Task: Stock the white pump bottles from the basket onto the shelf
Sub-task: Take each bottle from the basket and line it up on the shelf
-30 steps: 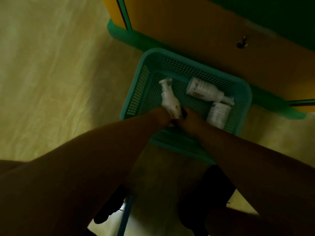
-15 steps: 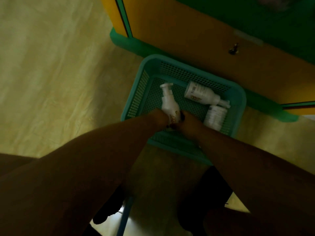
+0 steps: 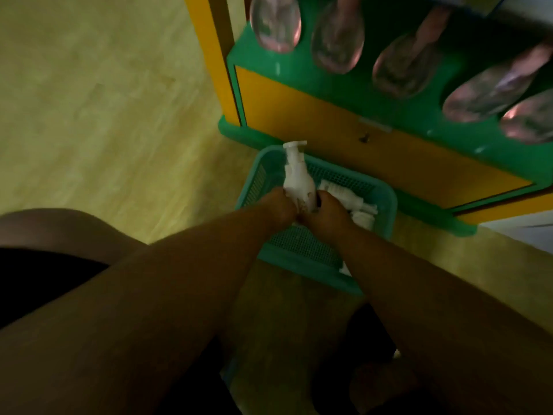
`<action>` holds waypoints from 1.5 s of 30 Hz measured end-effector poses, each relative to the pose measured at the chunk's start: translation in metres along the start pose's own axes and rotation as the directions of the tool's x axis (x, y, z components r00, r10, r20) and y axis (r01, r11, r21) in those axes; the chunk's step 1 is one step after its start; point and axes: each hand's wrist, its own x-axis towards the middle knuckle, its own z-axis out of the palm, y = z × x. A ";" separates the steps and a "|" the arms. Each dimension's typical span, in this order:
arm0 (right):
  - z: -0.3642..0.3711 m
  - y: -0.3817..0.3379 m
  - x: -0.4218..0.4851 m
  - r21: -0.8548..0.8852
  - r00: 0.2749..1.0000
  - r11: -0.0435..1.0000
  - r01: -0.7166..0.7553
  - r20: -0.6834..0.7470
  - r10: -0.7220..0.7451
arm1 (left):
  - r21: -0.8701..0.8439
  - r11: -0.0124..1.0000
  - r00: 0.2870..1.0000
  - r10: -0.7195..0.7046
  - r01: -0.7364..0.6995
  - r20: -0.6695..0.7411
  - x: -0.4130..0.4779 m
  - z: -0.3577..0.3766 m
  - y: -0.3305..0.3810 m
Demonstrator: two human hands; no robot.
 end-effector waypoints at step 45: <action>-0.314 -0.277 -0.315 -0.142 0.540 0.680 0.720 -0.501 -0.676 | -0.311 0.277 0.375 0.870 -0.909 -0.320 -0.297 -0.236 0.307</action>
